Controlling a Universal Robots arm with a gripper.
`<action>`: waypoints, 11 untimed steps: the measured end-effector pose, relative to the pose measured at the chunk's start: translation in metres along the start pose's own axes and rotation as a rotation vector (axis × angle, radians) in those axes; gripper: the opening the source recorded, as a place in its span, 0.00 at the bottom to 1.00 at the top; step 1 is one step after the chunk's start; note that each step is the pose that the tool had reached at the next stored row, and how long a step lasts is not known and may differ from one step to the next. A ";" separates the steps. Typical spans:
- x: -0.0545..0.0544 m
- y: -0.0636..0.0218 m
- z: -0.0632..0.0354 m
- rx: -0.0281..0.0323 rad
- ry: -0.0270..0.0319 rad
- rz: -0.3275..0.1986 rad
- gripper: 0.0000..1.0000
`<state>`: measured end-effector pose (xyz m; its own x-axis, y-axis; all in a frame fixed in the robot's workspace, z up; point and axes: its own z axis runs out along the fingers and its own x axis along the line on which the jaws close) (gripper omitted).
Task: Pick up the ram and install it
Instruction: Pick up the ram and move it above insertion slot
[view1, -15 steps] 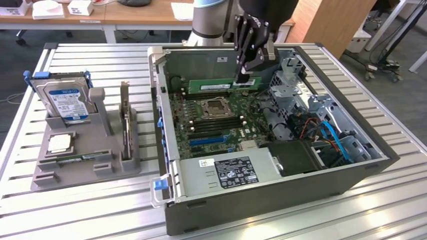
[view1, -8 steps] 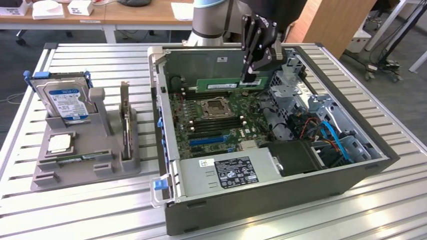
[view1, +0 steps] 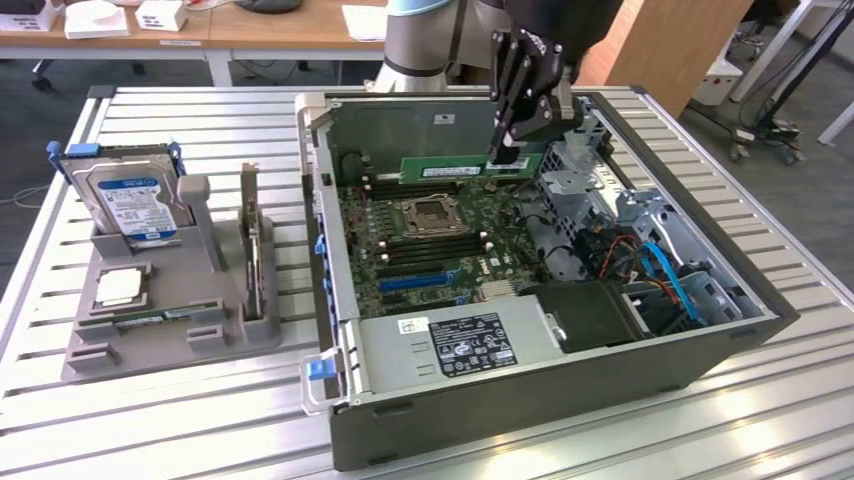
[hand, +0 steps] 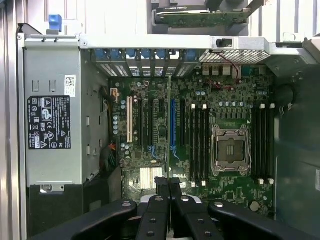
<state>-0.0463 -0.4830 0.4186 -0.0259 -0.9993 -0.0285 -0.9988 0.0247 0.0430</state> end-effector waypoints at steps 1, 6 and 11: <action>0.000 0.0000 0.0000 0.0000 0.0000 0.000 0.11; -0.006 0.0001 0.0004 0.0001 -0.0002 0.000 0.11; -0.016 0.0004 0.0014 0.0000 0.0000 0.000 0.11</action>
<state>-0.0463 -0.4664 0.4177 -0.0259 -0.9993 -0.0285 -0.9988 0.0247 0.0430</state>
